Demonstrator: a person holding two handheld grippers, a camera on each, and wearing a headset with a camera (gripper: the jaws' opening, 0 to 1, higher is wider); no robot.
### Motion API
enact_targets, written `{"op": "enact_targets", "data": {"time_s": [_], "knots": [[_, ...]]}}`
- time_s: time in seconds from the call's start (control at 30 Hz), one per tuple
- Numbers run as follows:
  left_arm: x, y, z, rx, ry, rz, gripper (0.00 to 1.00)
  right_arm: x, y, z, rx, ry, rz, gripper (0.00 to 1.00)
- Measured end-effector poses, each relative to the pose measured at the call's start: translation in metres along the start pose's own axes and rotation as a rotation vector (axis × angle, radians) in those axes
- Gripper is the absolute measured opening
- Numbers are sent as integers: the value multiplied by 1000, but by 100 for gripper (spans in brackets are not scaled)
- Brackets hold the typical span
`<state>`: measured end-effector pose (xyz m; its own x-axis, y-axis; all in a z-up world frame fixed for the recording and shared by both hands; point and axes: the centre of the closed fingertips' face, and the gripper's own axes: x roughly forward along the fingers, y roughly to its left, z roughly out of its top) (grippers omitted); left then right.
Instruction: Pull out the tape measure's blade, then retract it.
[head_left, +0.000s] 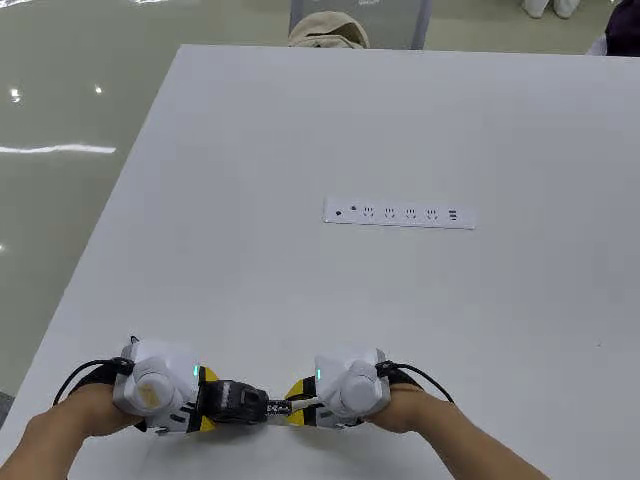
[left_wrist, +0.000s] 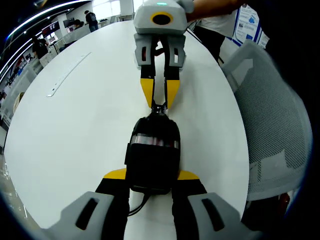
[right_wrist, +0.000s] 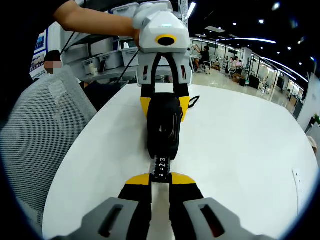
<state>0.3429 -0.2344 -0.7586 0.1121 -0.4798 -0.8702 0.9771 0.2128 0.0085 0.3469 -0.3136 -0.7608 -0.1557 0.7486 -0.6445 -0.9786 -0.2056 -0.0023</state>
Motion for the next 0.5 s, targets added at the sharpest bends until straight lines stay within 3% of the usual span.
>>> {"op": "enact_targets", "data": {"time_s": [0.5], "knots": [[0,0,-1,-3,-2,-2,28,-5,0,-2,-1,5,1,10]]}}
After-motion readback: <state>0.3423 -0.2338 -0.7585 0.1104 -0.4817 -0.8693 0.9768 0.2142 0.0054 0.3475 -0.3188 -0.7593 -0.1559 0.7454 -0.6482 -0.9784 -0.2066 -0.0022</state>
